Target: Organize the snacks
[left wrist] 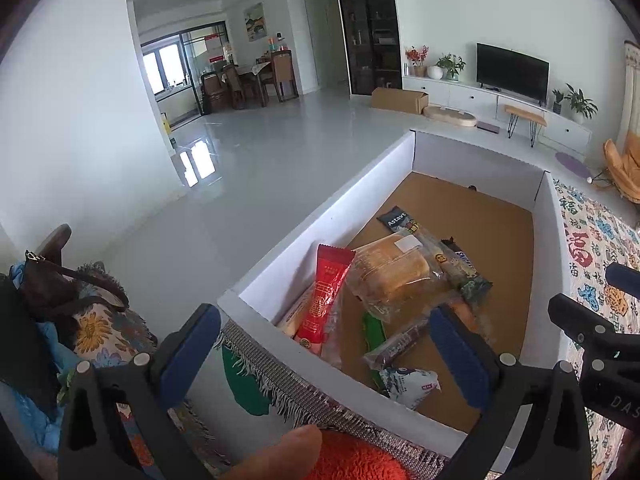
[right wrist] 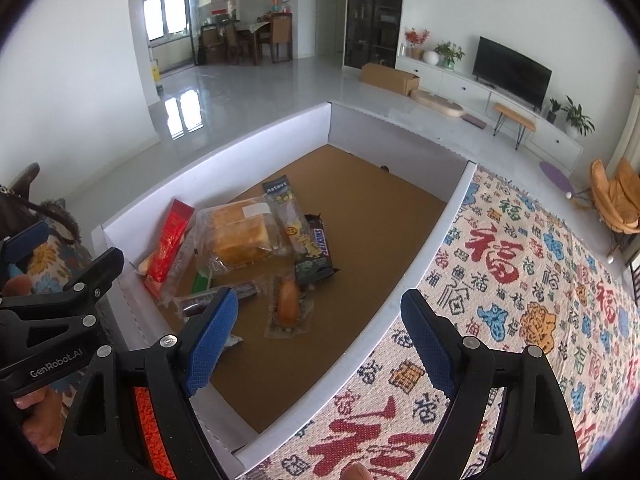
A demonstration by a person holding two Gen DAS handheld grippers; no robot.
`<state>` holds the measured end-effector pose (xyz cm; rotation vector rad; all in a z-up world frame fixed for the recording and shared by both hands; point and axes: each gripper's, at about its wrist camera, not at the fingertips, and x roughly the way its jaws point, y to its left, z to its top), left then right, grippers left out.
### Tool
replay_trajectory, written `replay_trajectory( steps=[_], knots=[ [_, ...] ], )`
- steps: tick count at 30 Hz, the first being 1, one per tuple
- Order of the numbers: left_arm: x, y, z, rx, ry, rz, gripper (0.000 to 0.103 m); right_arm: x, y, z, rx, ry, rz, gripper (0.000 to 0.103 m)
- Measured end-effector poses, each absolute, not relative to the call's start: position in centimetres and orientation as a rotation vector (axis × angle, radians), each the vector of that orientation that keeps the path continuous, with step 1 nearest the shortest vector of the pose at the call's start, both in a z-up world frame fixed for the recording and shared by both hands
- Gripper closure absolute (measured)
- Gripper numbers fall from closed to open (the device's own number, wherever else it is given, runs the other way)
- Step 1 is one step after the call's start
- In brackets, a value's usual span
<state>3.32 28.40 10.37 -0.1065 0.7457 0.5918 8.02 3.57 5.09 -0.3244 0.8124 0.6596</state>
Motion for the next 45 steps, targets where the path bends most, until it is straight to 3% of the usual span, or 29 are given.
replay_trajectory(
  steps=[45],
  knots=[
    [3.9,29.6,9.5,-0.152,0.773,0.592,0.000,8.4,3.9,4.3,-0.356,0.830,0.659,0.017]
  ],
)
